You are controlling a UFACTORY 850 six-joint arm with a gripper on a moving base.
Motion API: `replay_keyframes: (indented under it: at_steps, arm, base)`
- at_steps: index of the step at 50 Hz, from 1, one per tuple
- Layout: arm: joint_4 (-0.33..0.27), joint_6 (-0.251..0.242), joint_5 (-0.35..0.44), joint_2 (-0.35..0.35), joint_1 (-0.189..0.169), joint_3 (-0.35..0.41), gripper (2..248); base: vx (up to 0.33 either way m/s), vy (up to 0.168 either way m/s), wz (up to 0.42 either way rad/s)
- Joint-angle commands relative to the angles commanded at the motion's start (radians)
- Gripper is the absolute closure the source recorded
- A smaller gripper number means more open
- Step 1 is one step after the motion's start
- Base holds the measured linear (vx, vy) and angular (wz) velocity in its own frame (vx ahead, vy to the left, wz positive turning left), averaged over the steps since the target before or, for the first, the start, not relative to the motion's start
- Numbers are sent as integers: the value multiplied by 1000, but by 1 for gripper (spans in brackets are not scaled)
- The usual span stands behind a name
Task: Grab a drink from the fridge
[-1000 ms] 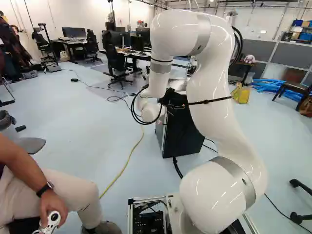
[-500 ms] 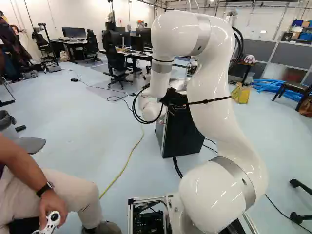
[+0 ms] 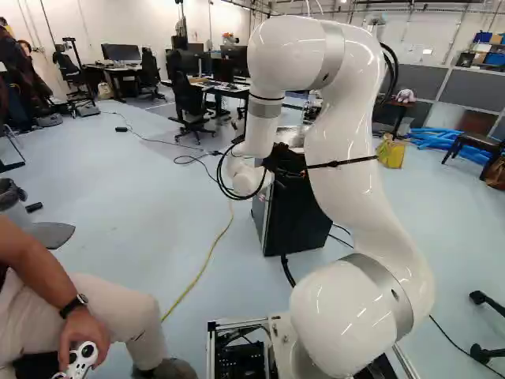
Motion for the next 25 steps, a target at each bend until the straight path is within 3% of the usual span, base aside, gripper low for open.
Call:
replay_keyframes:
  at_steps: [25]
  arm:
    - [22,0,0,81,-1,133,3]
  base:
    - [-1,-1,-5]
